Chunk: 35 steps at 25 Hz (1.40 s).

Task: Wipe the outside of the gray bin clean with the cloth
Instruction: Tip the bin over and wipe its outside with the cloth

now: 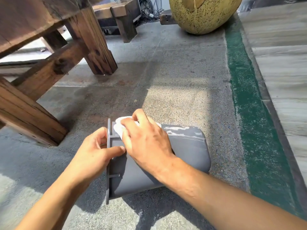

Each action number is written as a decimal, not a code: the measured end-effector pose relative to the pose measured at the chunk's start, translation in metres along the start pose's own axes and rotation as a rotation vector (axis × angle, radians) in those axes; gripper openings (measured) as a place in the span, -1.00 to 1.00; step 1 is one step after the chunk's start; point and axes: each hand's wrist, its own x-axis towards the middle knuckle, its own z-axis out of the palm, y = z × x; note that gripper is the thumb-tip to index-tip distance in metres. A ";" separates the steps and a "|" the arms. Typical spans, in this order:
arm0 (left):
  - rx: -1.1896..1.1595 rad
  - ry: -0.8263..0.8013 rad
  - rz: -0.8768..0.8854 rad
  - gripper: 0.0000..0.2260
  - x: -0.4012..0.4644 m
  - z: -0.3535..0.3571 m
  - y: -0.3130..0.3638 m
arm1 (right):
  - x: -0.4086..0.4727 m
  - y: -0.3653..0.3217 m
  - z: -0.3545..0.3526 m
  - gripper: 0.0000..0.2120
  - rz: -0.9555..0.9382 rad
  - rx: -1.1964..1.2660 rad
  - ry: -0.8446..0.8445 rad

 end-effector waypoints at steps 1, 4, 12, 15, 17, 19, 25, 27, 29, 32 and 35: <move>-0.013 -0.004 -0.010 -0.69 -0.002 -0.003 -0.001 | -0.005 0.011 -0.001 -0.78 0.017 -0.040 -0.015; -0.053 -0.029 -0.043 -0.65 -0.005 -0.011 -0.006 | -0.016 0.065 -0.009 -0.82 0.244 -0.155 -0.057; -0.193 -0.083 -0.134 -0.79 -0.007 -0.007 0.005 | -0.057 0.170 -0.040 -0.74 0.788 -0.142 -0.009; -0.369 -0.029 -0.369 -0.49 -0.001 -0.002 0.007 | -0.056 0.162 -0.046 -0.74 0.723 -0.144 0.074; -0.402 0.021 -0.471 -0.45 0.002 0.005 0.003 | -0.046 0.147 -0.050 -0.76 0.617 -0.111 0.127; -0.405 0.163 -0.484 -0.64 0.000 0.011 0.003 | -0.034 0.125 -0.048 -0.80 0.495 -0.047 0.145; -0.461 0.254 -0.417 -0.87 -0.002 0.019 0.009 | -0.025 0.105 -0.034 -0.84 0.394 0.059 0.152; -0.464 0.189 -0.369 -0.84 -0.004 0.024 0.010 | -0.029 0.116 -0.035 -0.84 0.440 0.026 0.147; -0.470 0.145 -0.338 -0.84 -0.005 0.030 0.004 | -0.034 0.124 -0.037 -0.82 0.494 0.000 0.109; -0.406 0.159 -0.334 -0.89 -0.005 0.036 -0.014 | -0.042 0.128 -0.032 -0.83 0.574 0.025 0.055; -0.393 0.122 -0.368 -0.92 -0.007 0.038 -0.025 | -0.055 0.119 -0.019 -0.86 0.556 0.095 0.045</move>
